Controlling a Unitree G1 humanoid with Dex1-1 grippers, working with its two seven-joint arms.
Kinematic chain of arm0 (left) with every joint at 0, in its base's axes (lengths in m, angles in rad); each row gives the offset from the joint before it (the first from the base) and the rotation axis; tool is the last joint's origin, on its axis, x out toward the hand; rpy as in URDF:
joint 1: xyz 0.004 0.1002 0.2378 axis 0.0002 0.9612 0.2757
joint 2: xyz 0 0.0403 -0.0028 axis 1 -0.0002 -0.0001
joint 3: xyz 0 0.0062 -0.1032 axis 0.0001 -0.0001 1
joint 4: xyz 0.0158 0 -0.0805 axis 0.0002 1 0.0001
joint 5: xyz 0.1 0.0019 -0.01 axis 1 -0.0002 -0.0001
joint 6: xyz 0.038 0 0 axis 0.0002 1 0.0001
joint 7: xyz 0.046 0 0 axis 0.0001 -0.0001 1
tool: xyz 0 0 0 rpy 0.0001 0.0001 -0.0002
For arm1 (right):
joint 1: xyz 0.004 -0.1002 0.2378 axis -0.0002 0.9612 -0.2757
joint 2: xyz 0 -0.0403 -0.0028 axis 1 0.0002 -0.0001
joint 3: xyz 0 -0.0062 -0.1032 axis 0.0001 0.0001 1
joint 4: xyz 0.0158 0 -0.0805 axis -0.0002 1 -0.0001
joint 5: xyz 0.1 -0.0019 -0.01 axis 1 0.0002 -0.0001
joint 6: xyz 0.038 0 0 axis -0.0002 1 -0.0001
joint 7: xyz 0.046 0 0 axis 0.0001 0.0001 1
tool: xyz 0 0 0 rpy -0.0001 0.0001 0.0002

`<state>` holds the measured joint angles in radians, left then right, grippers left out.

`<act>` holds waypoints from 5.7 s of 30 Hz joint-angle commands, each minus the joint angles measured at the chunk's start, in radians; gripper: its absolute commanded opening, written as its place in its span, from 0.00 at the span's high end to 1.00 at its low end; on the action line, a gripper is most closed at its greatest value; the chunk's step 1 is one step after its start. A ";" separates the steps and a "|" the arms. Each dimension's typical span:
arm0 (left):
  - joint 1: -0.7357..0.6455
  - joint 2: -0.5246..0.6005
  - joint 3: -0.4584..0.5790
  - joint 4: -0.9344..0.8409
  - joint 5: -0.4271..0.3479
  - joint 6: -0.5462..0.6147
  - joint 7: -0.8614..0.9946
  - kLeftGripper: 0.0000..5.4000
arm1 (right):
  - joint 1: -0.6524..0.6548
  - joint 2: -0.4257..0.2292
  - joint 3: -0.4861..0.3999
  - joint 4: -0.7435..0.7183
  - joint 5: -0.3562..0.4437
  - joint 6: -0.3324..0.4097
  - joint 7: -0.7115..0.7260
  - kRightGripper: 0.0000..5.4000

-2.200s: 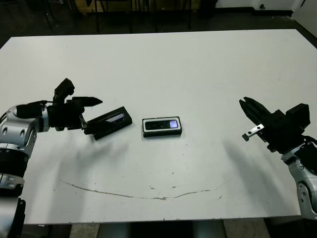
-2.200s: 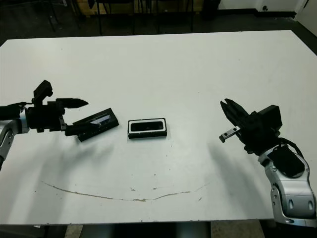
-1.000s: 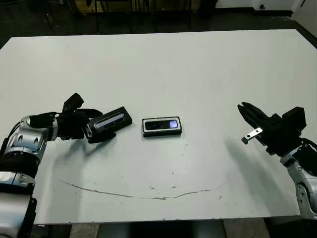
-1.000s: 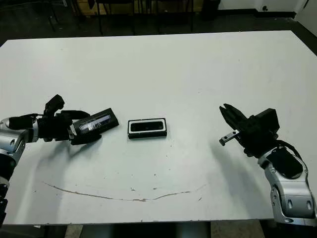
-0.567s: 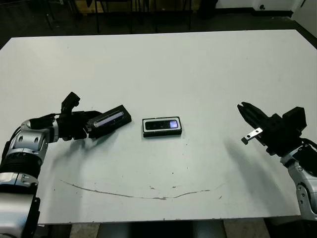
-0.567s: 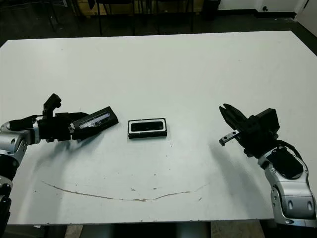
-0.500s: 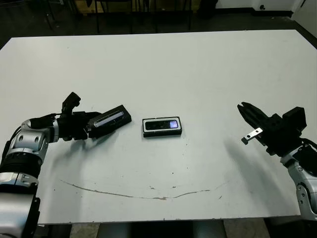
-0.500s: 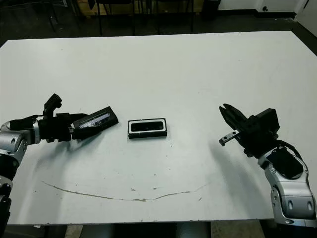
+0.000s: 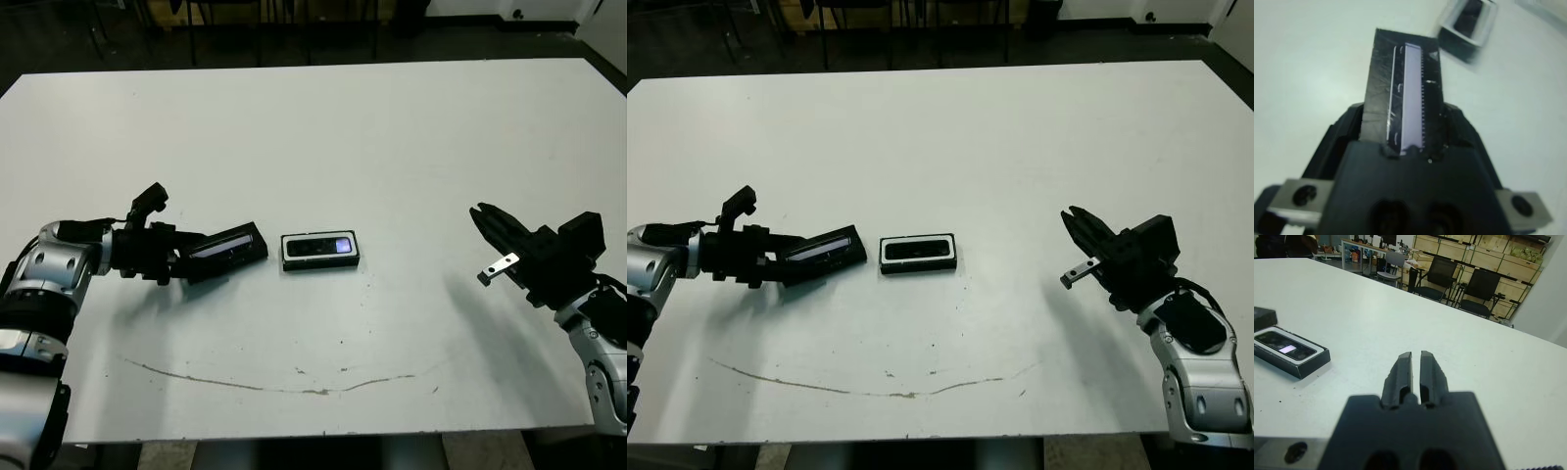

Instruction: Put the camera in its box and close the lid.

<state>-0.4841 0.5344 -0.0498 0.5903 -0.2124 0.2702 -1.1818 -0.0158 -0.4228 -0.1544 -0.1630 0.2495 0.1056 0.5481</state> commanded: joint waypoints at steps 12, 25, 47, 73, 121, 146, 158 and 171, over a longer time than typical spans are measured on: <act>-0.024 -0.080 0.031 -0.089 -0.034 -0.071 0.134 0.48 | 0.010 0.020 0.040 0.027 0.004 0.009 -0.013 1.00; -0.244 -0.133 -0.134 0.122 0.036 -0.039 -0.090 0.48 | 0.027 0.024 0.059 0.012 -0.009 0.034 -0.038 1.00; -0.331 -0.231 -0.134 0.415 0.083 -0.132 -0.268 0.48 | 0.051 0.036 0.064 0.115 0.005 -0.105 0.019 1.00; -0.325 -0.350 -0.234 0.445 0.190 -0.208 -0.291 0.48 | 0.076 0.016 0.040 0.097 0.011 -0.052 -0.005 1.00; -0.460 -0.548 -0.308 0.646 0.349 -0.209 -0.153 0.48 | 0.109 0.018 0.029 0.062 0.010 -0.019 -0.010 1.00; -0.478 -0.525 -0.428 0.650 0.479 -0.238 -0.233 0.48 | 0.118 0.028 0.034 0.059 0.018 -0.011 -0.009 1.00; -0.421 -0.507 -0.447 0.670 0.497 -0.253 -0.219 0.48 | 0.119 0.028 0.036 0.064 0.017 -0.025 -0.009 1.00; -0.365 -0.475 -0.461 0.662 0.513 -0.325 -0.144 0.41 | 0.134 0.015 0.042 0.018 0.010 0.020 -0.029 1.00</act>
<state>-1.0222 0.1092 -0.4145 1.1972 0.1997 -0.0627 -1.3141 0.0937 -0.3965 -0.1165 -0.1377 0.2687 0.0804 0.5295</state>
